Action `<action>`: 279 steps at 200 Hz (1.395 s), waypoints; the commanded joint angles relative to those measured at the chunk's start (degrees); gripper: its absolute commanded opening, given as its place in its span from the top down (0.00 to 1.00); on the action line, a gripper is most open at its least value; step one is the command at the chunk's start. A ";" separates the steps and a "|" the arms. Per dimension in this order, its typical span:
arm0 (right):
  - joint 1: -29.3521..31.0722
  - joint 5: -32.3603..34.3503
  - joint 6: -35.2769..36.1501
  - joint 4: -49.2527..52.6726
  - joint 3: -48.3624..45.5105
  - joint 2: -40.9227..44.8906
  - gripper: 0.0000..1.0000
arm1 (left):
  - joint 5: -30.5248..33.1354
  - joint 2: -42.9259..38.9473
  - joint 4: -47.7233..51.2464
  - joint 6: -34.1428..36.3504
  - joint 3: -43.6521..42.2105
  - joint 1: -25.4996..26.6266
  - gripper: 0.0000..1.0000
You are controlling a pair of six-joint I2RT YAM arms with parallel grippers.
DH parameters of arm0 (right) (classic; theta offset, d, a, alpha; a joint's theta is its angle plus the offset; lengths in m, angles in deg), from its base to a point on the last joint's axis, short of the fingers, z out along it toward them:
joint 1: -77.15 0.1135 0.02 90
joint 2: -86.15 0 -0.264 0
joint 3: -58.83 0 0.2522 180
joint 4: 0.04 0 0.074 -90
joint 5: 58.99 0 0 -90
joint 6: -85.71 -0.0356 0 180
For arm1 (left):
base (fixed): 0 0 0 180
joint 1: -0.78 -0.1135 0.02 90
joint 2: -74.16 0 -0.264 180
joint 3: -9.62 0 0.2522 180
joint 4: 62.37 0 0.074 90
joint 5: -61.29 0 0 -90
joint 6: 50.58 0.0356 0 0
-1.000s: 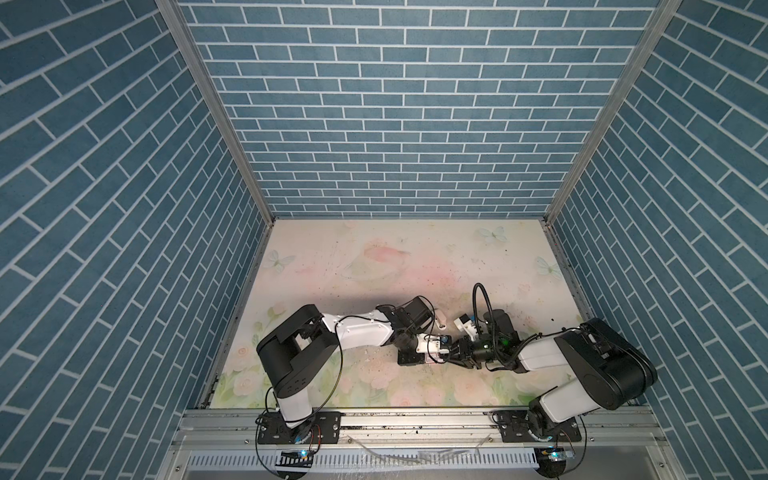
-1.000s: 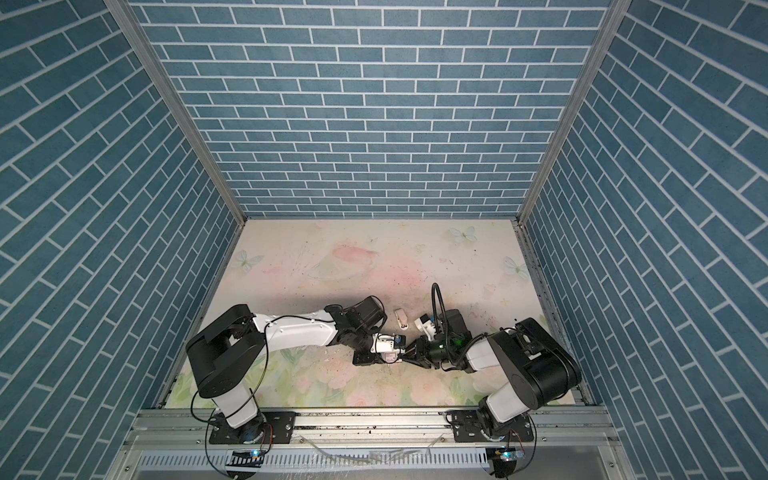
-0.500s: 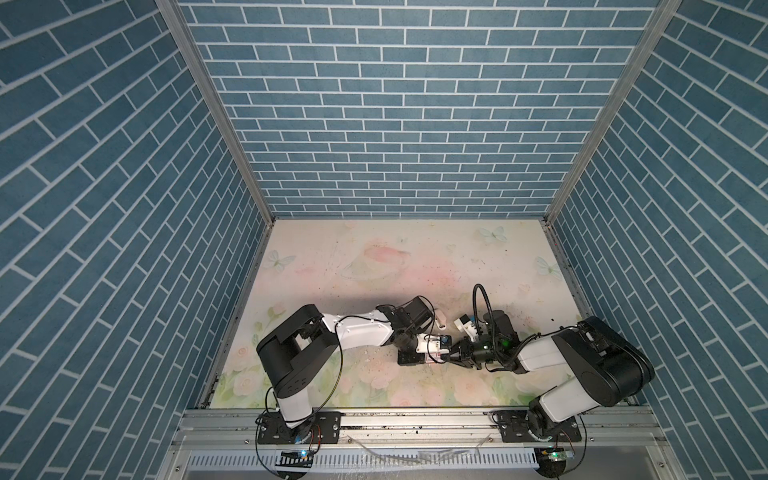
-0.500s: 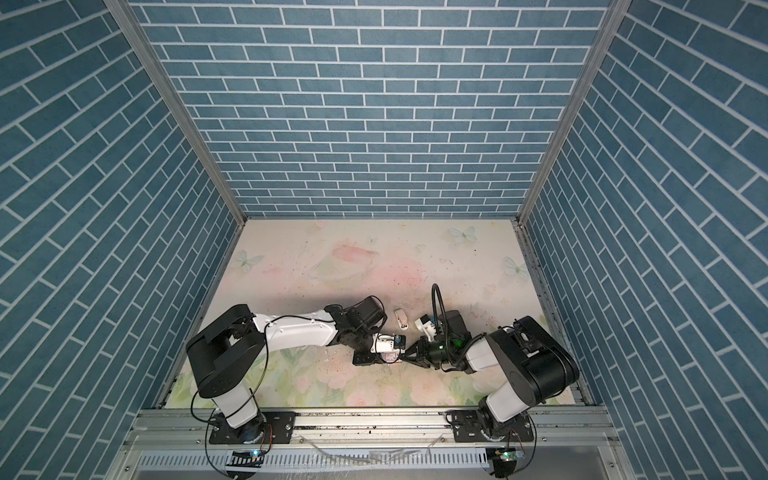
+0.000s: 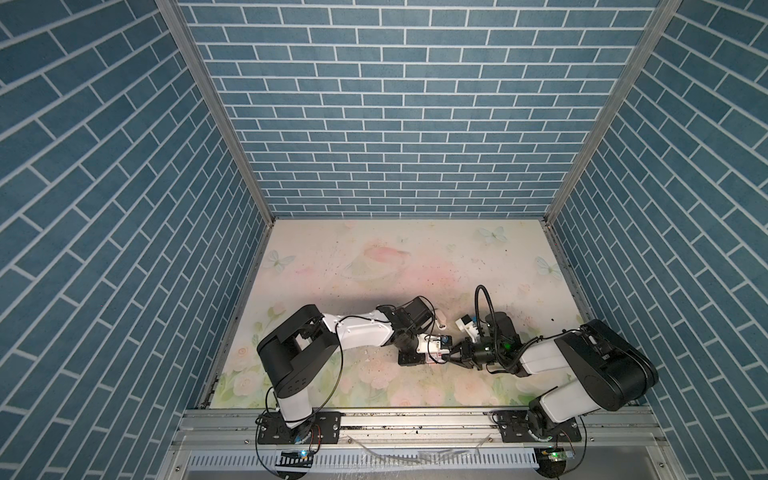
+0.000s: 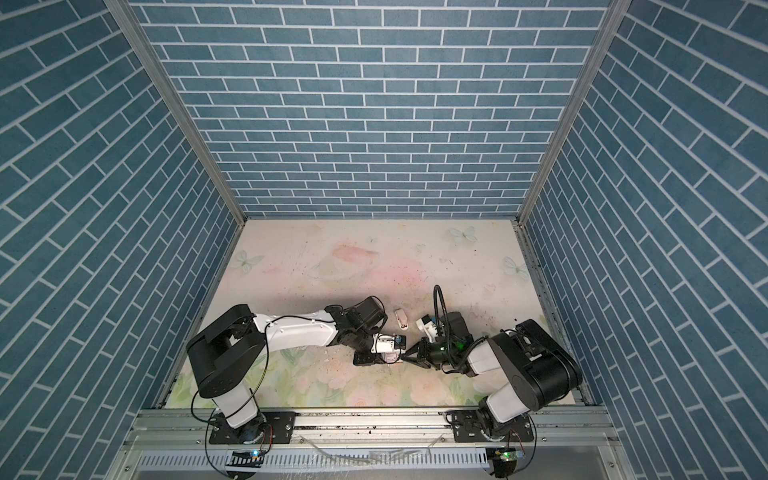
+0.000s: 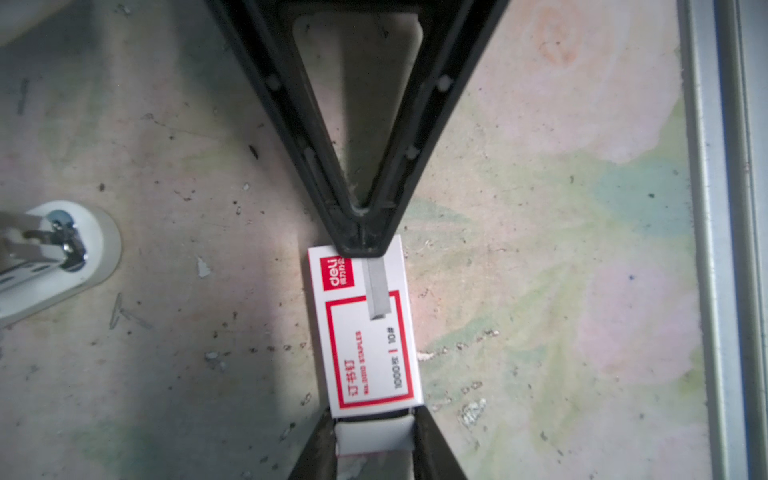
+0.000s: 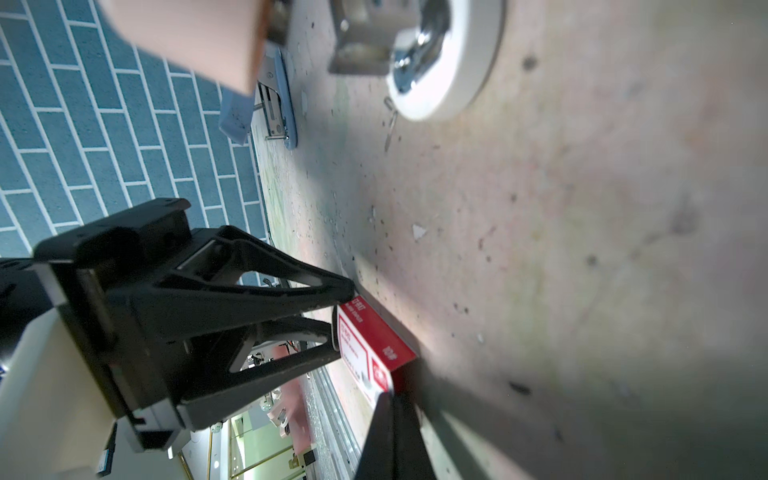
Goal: Load the staples into the stapler
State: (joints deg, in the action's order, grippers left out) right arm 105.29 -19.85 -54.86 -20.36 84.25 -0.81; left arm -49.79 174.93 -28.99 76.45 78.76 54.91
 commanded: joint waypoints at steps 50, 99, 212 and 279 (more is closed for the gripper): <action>-2.24 4.59 3.28 6.95 -1.26 4.32 0.98 | 0.03 2.39 4.55 0.58 -0.27 -0.14 0.70; -4.34 5.80 4.33 11.56 -2.85 9.33 0.97 | -0.10 2.62 4.82 0.67 -0.09 -0.08 0.70; -4.34 -2.07 2.93 5.46 0.22 5.75 0.79 | -0.01 2.59 4.64 0.67 -0.18 -0.09 0.70; -3.29 -3.16 0.83 -1.60 0.17 -0.18 0.80 | 0.14 2.59 4.56 0.56 -0.17 -0.10 0.70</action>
State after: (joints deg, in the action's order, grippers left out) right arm 101.60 -21.77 -52.69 -18.61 84.12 -0.07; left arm -50.05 175.42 -28.29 76.74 79.46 54.91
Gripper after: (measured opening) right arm 0.202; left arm 0.306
